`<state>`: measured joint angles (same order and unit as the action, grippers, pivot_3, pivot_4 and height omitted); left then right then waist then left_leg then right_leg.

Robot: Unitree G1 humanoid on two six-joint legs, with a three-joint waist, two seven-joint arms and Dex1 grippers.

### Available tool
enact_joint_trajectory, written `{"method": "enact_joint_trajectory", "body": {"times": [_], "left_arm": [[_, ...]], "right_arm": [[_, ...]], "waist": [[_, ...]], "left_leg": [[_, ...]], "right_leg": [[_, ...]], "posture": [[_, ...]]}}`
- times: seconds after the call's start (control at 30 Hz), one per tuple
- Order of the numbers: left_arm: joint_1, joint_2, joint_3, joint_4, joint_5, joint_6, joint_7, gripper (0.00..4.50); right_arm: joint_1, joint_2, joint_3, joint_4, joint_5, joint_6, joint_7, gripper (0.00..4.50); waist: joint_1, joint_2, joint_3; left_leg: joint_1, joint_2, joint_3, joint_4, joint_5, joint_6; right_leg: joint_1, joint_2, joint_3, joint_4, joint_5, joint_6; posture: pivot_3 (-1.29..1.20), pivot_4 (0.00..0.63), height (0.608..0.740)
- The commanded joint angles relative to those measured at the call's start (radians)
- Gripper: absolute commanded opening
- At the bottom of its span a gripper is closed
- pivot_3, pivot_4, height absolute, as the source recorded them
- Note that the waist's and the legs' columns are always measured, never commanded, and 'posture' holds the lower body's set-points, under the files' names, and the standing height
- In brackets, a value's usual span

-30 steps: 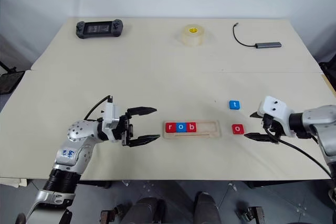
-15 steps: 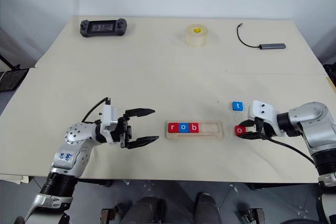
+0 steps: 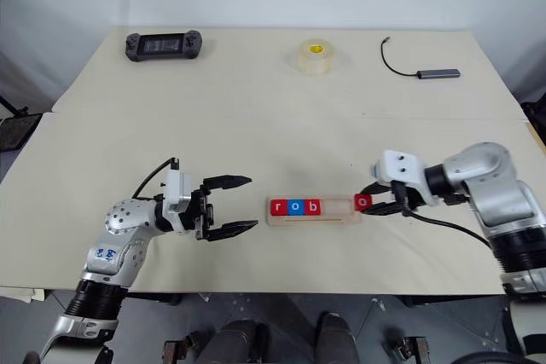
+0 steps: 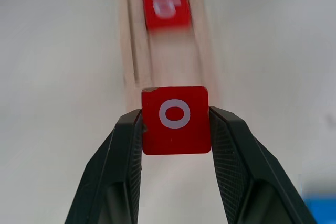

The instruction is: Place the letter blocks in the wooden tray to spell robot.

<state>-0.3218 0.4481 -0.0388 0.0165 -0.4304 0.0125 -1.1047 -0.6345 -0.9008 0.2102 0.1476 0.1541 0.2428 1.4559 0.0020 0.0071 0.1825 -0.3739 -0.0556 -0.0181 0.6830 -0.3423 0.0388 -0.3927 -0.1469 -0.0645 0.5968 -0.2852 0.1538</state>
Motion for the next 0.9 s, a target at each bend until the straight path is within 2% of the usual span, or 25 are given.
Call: {"method": "enact_joint_trajectory", "body": {"times": [0.03,0.33,0.63,0.77,0.9], "left_arm": [[0.007,0.001,0.008,-0.039,-0.007,-0.002,0.008,4.50],[0.026,0.004,0.012,-0.063,-0.008,0.000,0.031,4.50],[0.031,0.004,0.011,-0.073,-0.008,0.004,0.041,4.50],[0.029,0.006,0.011,-0.069,-0.009,0.003,0.038,4.50],[0.027,0.006,0.012,-0.065,-0.008,0.003,0.036,4.50]], "right_arm": [[-0.043,0.039,0.026,-0.030,-0.021,0.023,-0.021,1.44],[-0.054,0.091,0.072,0.008,-0.068,-0.009,-0.035,1.44],[-0.040,0.104,0.031,-0.018,-0.044,0.025,-0.061,4.46],[-0.012,0.066,-0.006,-0.036,-0.024,0.038,-0.051,4.49],[0.015,0.023,-0.035,-0.046,-0.008,0.061,-0.045,3.56]], "waist": [[0.001,0.000,0.000],[0.001,0.000,0.000],[-0.001,0.000,0.000],[0.002,0.000,0.000],[0.001,0.000,0.000]], "left_leg": [[0.000,0.000,0.000,0.000,0.000,0.000],[-0.001,-0.001,-0.001,0.000,0.000,0.000],[-0.001,-0.001,-0.001,0.000,0.000,0.000],[-0.001,-0.001,-0.001,0.000,0.000,0.000],[-0.001,-0.001,-0.001,0.000,0.000,0.000]], "right_leg": [[0.000,0.000,0.000,0.001,0.000,0.000],[0.000,0.000,-0.001,0.001,0.000,0.000],[0.000,0.000,-0.001,0.001,0.000,0.000],[0.000,0.000,-0.001,0.001,0.000,0.000],[0.000,0.000,-0.001,0.001,0.000,0.000]], "posture": [[0.00,0.150,0.740],[0.00,0.150,0.740],[0.00,0.150,0.740],[0.00,0.150,0.740],[0.00,0.150,0.740]]}}
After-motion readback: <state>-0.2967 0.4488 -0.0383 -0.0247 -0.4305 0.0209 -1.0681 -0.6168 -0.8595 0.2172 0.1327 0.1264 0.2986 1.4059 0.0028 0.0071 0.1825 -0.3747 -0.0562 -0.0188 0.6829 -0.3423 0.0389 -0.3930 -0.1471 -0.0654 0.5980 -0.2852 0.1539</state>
